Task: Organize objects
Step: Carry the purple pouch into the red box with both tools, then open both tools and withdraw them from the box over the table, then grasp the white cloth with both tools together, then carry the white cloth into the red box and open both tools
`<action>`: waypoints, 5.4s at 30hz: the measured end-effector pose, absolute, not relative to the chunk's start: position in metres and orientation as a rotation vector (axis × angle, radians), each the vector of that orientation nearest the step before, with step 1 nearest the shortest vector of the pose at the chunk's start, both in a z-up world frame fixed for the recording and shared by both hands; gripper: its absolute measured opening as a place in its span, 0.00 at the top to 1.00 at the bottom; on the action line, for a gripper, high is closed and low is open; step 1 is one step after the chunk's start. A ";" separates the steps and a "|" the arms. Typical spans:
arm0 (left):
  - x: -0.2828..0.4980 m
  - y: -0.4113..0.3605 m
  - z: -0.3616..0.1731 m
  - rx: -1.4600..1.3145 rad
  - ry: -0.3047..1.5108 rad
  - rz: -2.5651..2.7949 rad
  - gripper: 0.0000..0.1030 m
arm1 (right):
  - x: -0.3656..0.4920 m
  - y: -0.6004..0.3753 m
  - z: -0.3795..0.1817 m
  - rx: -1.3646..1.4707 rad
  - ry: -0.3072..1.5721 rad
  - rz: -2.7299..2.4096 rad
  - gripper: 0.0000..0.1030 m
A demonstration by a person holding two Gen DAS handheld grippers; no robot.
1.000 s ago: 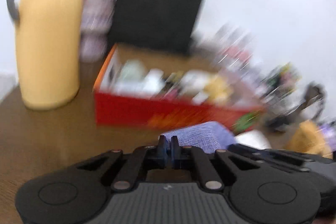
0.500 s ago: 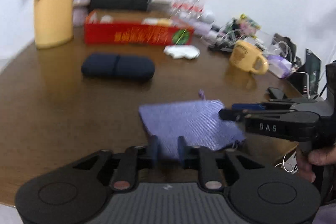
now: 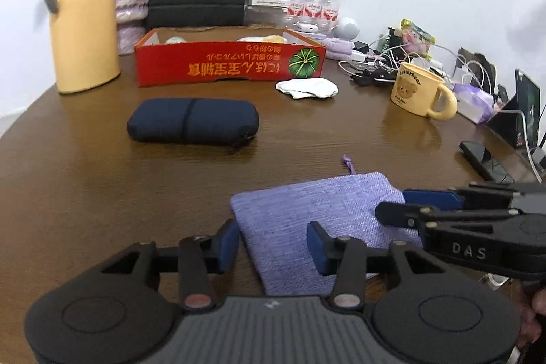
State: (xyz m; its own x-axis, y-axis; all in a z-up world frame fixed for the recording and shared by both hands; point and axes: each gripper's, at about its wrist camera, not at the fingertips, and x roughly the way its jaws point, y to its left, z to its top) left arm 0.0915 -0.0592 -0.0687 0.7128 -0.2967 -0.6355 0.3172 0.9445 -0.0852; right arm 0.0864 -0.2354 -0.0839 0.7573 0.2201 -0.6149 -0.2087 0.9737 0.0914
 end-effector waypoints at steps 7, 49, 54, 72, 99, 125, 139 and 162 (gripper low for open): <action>0.127 -0.046 -0.042 -0.044 0.622 -0.370 0.97 | 0.115 -0.233 -0.055 0.030 0.612 0.258 0.97; 0.311 -0.028 0.073 0.124 0.536 -0.353 0.17 | 0.351 -0.247 0.032 -0.020 0.595 0.197 0.35; 0.190 -0.020 0.044 0.045 0.508 -0.369 0.14 | 0.229 -0.251 0.006 0.012 0.547 0.240 0.22; 0.108 -0.024 0.010 0.018 0.566 -0.350 0.09 | 0.084 -0.269 -0.034 -0.025 0.569 0.231 0.07; 0.333 -0.145 -0.071 -0.087 0.761 -0.374 0.89 | 0.331 -0.308 -0.095 0.191 0.689 0.089 0.85; 0.103 -0.020 -0.059 -0.179 0.730 -0.178 0.62 | 0.095 -0.222 -0.079 0.039 0.660 0.335 0.90; 0.086 -0.019 -0.062 -0.187 0.705 -0.232 0.48 | 0.093 -0.223 -0.081 0.047 0.658 0.310 0.60; 0.230 -0.041 0.024 -0.133 0.510 -0.324 0.97 | 0.212 -0.234 -0.003 0.035 0.452 0.277 0.92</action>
State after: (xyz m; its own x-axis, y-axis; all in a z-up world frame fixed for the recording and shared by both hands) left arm 0.2301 -0.0406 0.0239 0.8234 -0.3363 -0.4571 0.2705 0.9407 -0.2049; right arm 0.2115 -0.2344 -0.0026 0.8629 0.2716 -0.4261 -0.2562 0.9620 0.0944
